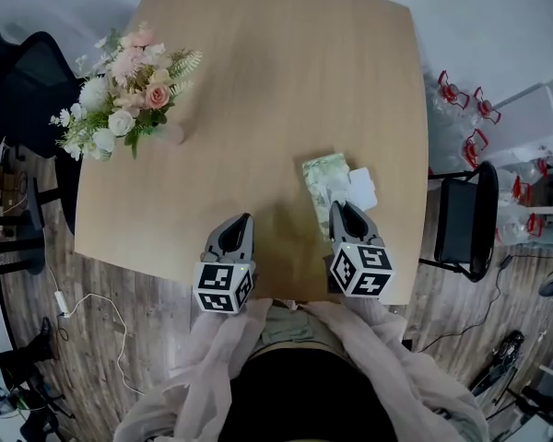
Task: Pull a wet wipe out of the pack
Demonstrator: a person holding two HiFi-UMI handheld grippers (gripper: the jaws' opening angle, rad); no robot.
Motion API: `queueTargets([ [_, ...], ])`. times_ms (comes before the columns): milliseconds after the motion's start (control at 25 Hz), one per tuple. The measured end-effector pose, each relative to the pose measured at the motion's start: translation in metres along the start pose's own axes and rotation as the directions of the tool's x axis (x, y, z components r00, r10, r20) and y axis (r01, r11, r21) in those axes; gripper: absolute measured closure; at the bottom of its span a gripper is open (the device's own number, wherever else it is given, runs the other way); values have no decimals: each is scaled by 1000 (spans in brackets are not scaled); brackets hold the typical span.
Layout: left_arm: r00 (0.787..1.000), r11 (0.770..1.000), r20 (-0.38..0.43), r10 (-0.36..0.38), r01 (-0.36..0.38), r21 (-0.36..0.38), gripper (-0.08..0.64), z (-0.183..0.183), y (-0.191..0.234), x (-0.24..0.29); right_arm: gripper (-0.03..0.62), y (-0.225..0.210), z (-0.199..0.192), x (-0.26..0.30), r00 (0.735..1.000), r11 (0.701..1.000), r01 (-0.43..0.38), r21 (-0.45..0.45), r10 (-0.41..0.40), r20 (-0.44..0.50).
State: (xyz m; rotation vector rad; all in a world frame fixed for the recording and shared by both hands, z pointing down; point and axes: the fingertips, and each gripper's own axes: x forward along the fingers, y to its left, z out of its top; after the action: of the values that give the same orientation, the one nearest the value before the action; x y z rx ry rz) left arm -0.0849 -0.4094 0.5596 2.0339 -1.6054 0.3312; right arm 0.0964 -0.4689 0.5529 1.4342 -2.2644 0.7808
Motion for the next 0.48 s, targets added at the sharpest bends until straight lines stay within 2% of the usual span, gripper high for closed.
queueTargets([
  [160,1000,1000,1,1,-1,4,549,0,1,-1,567,-1,1,-2,1000,1000,12,-5,-12,3],
  [480,1000,1000,10,-3,3,8,549,1,-1,-5,575,2,-2,-8,1000,1000,11,-14,-11,9],
])
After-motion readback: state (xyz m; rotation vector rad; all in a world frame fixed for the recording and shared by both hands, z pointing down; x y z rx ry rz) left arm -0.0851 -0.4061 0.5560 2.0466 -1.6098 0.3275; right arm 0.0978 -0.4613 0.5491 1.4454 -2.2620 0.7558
